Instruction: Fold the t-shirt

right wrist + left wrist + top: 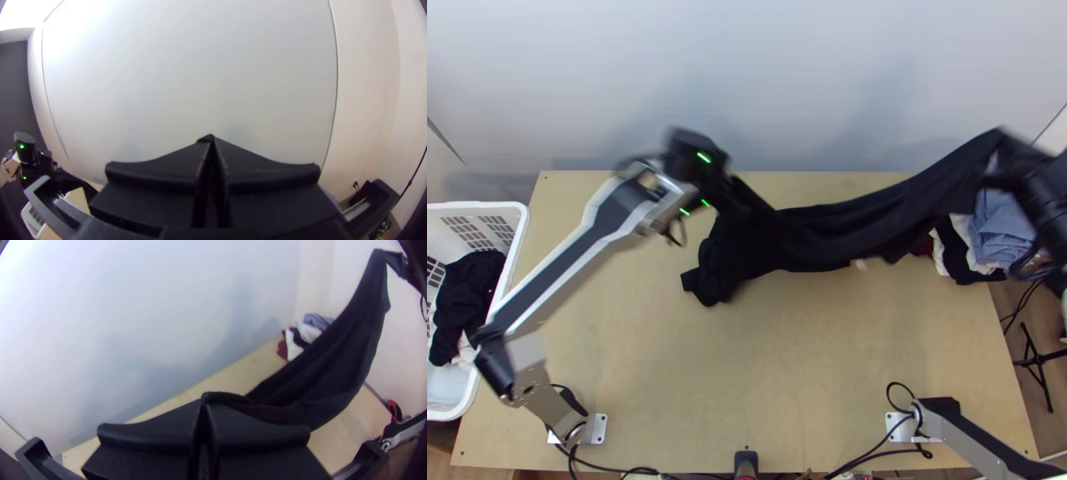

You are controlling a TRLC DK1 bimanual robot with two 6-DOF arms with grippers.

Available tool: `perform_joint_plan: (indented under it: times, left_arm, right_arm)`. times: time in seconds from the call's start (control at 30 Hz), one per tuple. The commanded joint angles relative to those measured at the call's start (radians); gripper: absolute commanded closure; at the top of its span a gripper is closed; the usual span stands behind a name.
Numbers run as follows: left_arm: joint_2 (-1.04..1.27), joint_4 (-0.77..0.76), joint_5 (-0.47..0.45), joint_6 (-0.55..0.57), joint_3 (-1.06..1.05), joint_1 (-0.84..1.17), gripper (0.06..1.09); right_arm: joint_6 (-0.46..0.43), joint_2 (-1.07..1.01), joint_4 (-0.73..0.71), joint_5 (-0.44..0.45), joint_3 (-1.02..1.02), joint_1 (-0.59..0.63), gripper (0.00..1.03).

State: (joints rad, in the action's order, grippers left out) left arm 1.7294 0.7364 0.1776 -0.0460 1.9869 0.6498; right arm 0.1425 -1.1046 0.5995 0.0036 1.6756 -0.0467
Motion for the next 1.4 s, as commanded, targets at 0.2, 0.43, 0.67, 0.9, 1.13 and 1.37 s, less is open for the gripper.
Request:
perform_joint_plan:
  times: [0.2,0.43,0.67,0.9,1.13,1.37]
  left_arm:
    - [-0.26,-0.005,0.14,-0.057,0.247,-0.174,1.05]
    - [-0.404,-0.17,0.299,-0.058,0.262,-0.079,1.05]
    - [-0.511,-0.256,0.332,-0.097,0.236,-0.101,1.05]
    - [-0.594,-0.315,0.336,-0.149,0.224,-0.104,1.05]
    - [-0.679,-0.313,0.336,-0.14,0.196,-0.173,1.05]
    - [-0.735,-0.316,0.335,-0.129,0.17,-0.196,1.05]
  right_arm:
    - [-0.004,-0.228,0.062,-0.002,0.53,0.077,1.0]
    - [-0.061,-0.227,0.011,-0.001,0.639,0.05,1.0]
    - [-0.1,-0.126,-0.135,0.045,0.659,0.107,1.0]
    - [-0.061,-0.003,-0.072,0.044,0.647,0.113,1.0]
    - [0.009,0.043,0.019,0.045,0.694,0.084,1.0]
    - [0.009,0.057,-0.027,0.055,0.711,0.093,1.0]
